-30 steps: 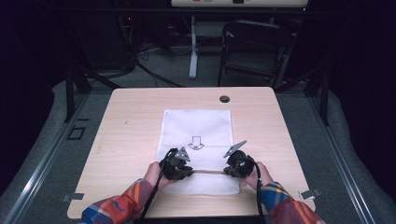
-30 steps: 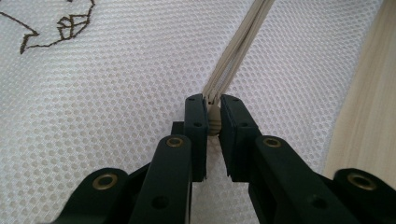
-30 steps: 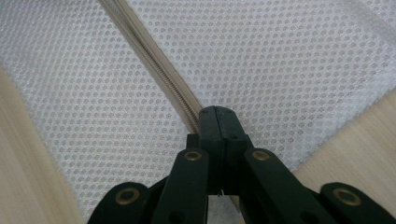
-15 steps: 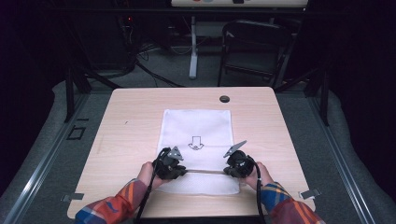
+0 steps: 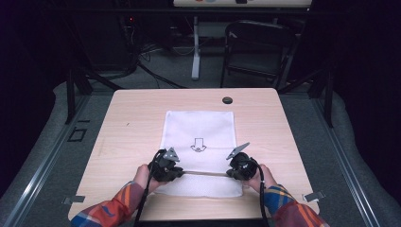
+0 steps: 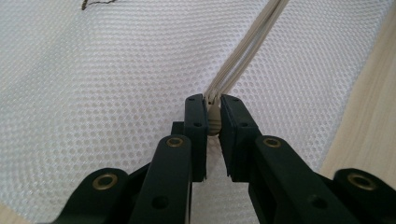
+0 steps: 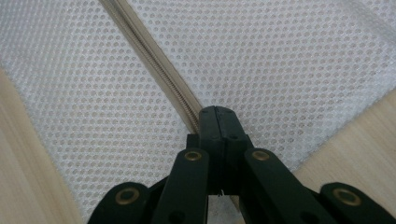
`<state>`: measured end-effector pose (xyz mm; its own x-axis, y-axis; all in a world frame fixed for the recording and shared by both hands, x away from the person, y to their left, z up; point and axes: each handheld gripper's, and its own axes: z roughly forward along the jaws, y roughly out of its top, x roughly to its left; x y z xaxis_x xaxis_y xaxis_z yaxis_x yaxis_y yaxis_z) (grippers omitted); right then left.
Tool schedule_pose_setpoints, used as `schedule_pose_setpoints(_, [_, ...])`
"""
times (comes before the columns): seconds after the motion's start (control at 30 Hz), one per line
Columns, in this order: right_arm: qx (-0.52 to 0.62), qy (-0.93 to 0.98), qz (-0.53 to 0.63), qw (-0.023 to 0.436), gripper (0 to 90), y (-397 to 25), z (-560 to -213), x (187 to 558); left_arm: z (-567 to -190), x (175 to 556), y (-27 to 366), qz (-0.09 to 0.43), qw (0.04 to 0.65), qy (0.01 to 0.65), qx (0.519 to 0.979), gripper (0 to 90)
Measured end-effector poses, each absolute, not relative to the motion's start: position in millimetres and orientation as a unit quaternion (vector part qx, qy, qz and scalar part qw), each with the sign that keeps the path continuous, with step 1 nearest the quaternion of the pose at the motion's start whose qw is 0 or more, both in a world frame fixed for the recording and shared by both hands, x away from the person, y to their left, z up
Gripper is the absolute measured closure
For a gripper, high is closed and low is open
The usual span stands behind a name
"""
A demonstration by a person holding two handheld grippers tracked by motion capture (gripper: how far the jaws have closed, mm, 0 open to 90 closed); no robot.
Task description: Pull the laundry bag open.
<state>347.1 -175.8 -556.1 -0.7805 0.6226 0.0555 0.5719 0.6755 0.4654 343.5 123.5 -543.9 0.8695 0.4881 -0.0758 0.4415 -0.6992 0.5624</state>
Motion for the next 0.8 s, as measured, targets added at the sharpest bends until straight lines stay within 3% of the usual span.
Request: schedule_pose_setpoints(0.8, [0.328,0.914,0.235,0.054,90.0,-175.8,-556.1,347.0,-538.8,341.7,149.2,0.050,0.294,0.278,0.913,81.3])
